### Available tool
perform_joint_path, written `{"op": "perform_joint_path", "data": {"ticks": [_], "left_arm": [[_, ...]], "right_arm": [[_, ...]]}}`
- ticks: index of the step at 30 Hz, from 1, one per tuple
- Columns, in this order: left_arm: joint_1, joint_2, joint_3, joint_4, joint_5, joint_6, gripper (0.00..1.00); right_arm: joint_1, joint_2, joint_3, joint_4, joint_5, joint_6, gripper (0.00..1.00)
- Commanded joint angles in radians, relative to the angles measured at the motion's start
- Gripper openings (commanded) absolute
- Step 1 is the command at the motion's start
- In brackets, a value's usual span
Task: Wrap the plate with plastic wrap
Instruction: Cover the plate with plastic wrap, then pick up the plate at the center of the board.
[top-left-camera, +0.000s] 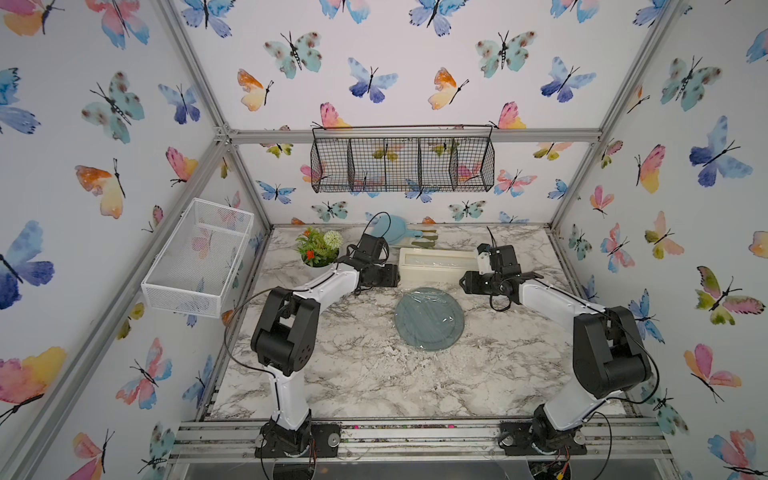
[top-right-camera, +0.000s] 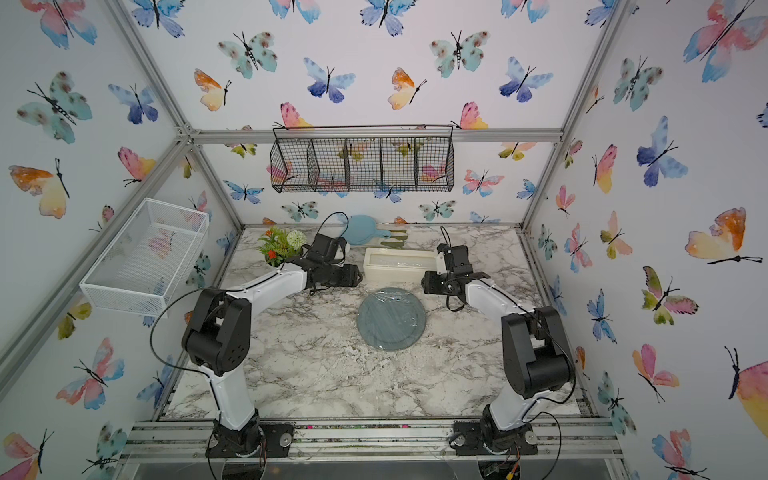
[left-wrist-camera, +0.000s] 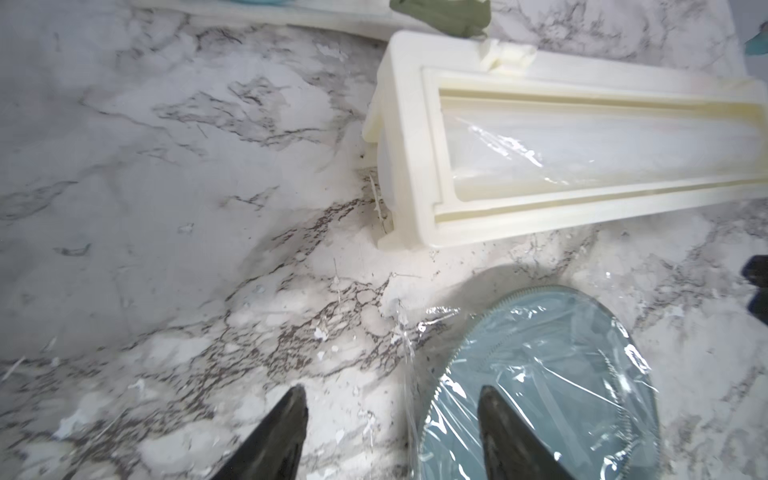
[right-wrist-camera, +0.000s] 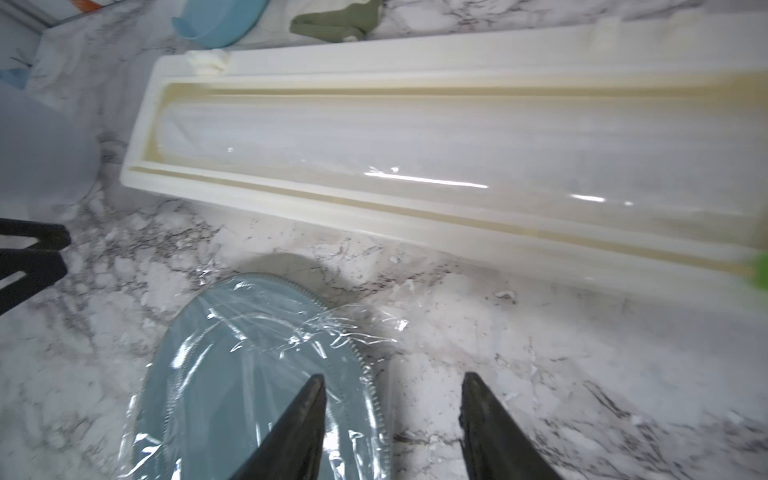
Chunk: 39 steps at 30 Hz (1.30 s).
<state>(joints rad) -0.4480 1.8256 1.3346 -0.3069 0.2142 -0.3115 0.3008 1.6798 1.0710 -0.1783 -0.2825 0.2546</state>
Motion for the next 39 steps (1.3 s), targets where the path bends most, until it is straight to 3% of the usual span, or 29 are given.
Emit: {"op": "perform_joint_path", "data": {"ticks": [1,11,25,31,39], "left_arm": [[-0.005,-0.074,-0.103,0.021,0.164,-0.042,0.67],[-0.024,-0.131,-0.372,0.173,0.304,-0.138,0.66],[-0.055,-0.048,-0.427,0.259,0.32,-0.186,0.57],[-0.072,0.005,-0.439,0.332,0.333,-0.234,0.44],[-0.087,0.029,-0.442,0.412,0.331,-0.28,0.17]], "right_arm": [[0.002,0.079,0.051,-0.014,-0.214,-0.091,0.58],[0.001,0.185,0.042,0.01,-0.241,-0.12,0.61],[0.006,0.247,-0.031,0.065,-0.324,-0.089,0.61],[0.006,0.261,-0.096,0.143,-0.447,-0.031,0.59],[0.006,0.265,-0.134,0.225,-0.564,0.041,0.42]]}}
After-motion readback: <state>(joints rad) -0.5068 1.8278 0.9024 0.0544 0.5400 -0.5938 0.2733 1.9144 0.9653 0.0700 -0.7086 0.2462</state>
